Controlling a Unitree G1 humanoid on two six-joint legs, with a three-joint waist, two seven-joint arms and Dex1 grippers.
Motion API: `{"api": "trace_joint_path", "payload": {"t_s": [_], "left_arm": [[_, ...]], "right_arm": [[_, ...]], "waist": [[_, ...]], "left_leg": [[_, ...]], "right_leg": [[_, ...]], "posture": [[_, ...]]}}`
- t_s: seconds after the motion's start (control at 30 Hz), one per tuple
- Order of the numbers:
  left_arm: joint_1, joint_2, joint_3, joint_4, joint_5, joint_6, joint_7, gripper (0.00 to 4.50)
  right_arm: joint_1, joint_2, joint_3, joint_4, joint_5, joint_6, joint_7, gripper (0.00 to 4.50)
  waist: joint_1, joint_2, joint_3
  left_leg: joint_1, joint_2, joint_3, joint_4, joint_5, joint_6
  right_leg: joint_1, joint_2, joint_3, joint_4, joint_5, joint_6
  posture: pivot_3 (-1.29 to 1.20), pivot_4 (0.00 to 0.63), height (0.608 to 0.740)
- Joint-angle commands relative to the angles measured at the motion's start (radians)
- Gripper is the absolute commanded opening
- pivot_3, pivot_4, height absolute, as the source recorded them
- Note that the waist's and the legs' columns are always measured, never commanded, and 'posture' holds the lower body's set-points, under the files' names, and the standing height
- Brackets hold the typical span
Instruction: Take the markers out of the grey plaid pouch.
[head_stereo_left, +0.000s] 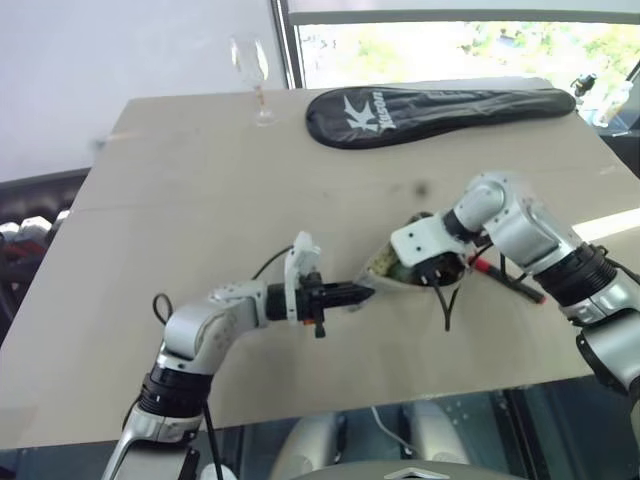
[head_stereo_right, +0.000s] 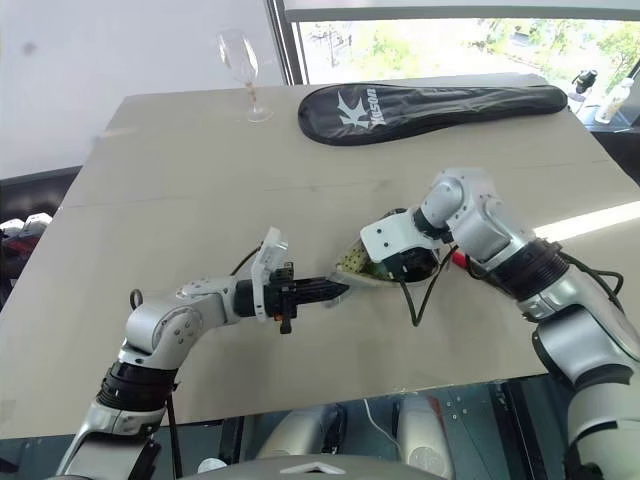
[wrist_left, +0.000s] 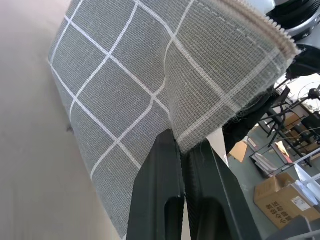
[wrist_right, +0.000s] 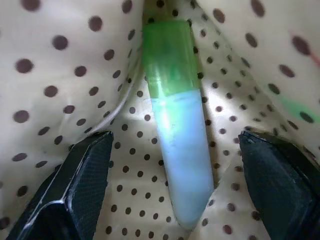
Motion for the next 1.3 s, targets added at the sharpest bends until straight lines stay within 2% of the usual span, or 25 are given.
{"api": "trace_joint_path", "payload": {"t_s": [0.03, 0.13, 0.17, 0.23, 0.3, 0.4, 0.6, 0.7, 0.83, 1.03, 1.13, 1.3], "left_arm": [[0.010, -0.003, -0.002, -0.045, -0.011, -0.023, -0.010, 0.00], [0.005, -0.007, -0.004, -0.031, -0.006, -0.036, -0.006, 0.00], [0.007, -0.007, -0.005, -0.030, -0.004, -0.040, -0.005, 0.00], [0.013, -0.005, -0.006, -0.034, -0.003, -0.045, -0.003, 0.00], [0.021, -0.002, -0.008, -0.038, 0.003, -0.055, -0.002, 0.00], [0.031, 0.008, -0.018, -0.037, 0.024, -0.076, 0.000, 0.00], [0.051, 0.045, -0.048, -0.027, 0.095, -0.153, -0.018, 0.00], [0.039, 0.113, -0.125, 0.027, 0.309, -0.386, -0.032, 0.00], [0.014, 0.143, -0.160, 0.111, 0.438, -0.576, -0.034, 0.00], [-0.037, 0.108, -0.122, 0.174, 0.461, -0.655, -0.001, 0.00], [-0.054, 0.098, -0.112, 0.199, 0.473, -0.685, 0.011, 0.00], [-0.072, 0.085, -0.090, 0.238, 0.482, -0.719, 0.025, 0.00]], "right_arm": [[-0.011, 0.010, 0.029, 0.112, -0.061, -0.074, -0.025, 4.08], [-0.012, 0.033, 0.038, 0.188, -0.073, -0.139, -0.035, 4.08], [-0.012, 0.036, 0.037, 0.202, -0.075, -0.155, -0.037, 3.56], [-0.010, 0.033, 0.026, 0.209, -0.067, -0.172, -0.023, 2.87], [-0.007, 0.032, 0.004, 0.201, -0.049, -0.171, -0.021, 1.97], [0.003, 0.019, -0.034, 0.171, -0.018, -0.173, -0.020, 0.83], [0.038, -0.018, -0.144, 0.030, 0.070, -0.081, -0.011, 0.82], [0.071, -0.053, -0.227, -0.097, 0.134, 0.030, -0.022, 0.82], [0.106, -0.083, -0.275, -0.189, 0.193, 0.111, -0.019, 0.82], [0.175, -0.124, -0.316, -0.324, 0.284, 0.182, -0.007, 0.82], [0.207, -0.107, -0.336, -0.384, 0.347, 0.210, -0.024, 0.82], [0.218, -0.059, -0.376, -0.403, 0.401, 0.154, -0.094, 0.82]], "waist": [[0.000, 0.000, 0.000], [0.000, -0.001, -0.001], [-0.001, -0.002, -0.002], [0.000, -0.003, -0.003], [-0.001, -0.003, -0.003], [0.001, -0.003, -0.003], [0.002, -0.002, -0.002], [0.005, -0.001, -0.002], [0.006, -0.001, -0.002], [0.005, -0.001, -0.001], [0.005, -0.001, -0.001], [0.005, -0.001, -0.001]], "left_leg": [[0.000, 0.000, 0.000, 0.000, 0.000, 0.000], [0.002, 0.000, 0.000, 0.000, 0.000, 0.000], [0.003, 0.000, 0.000, 0.000, 0.000, 0.000], [0.004, 0.000, 0.000, 0.000, 0.000, -0.001], [0.005, 0.000, 0.000, 0.000, 0.000, -0.001], [0.006, 0.000, 0.000, 0.000, 0.001, -0.001], [0.003, 0.000, 0.000, 0.000, 0.001, -0.001], [0.000, 0.000, -0.001, -0.001, 0.001, -0.001], [0.001, 0.000, -0.001, -0.001, 0.001, -0.001], [0.000, 0.000, -0.001, -0.002, 0.001, -0.001], [0.000, 0.000, -0.001, -0.001, 0.001, -0.001], [0.000, 0.000, -0.001, -0.001, 0.001, -0.001]], "right_leg": [[0.000, 0.000, 0.000, 0.000, 0.000, 0.000], [0.001, 0.000, 0.000, 0.000, 0.000, 0.000], [0.002, 0.000, 0.000, 0.001, 0.000, 0.000], [0.004, 0.001, 0.000, 0.001, 0.000, 0.000], [0.005, 0.001, 0.000, 0.001, 0.000, 0.000], [0.005, 0.001, 0.000, 0.002, 0.000, 0.000], [0.002, 0.001, 0.001, 0.002, 0.000, 0.000], [0.000, 0.000, 0.000, 0.001, 0.000, 0.000], [0.001, 0.000, 0.000, 0.000, 0.000, -0.001], [0.001, 0.000, 0.002, 0.000, 0.000, -0.001], [0.001, 0.000, 0.001, 0.000, 0.000, 0.000], [0.001, 0.000, 0.001, 0.000, 0.000, 0.000]], "posture": [[0.00, 0.150, 0.740], [0.00, 0.150, 0.740], [0.00, 0.150, 0.740], [0.00, 0.150, 0.740], [0.00, 0.150, 0.740], [0.00, 0.150, 0.740], [0.00, 0.150, 0.740], [0.00, 0.150, 0.740], [0.00, 0.150, 0.740], [0.00, 0.150, 0.740], [0.00, 0.150, 0.740], [0.00, 0.150, 0.740]]}}
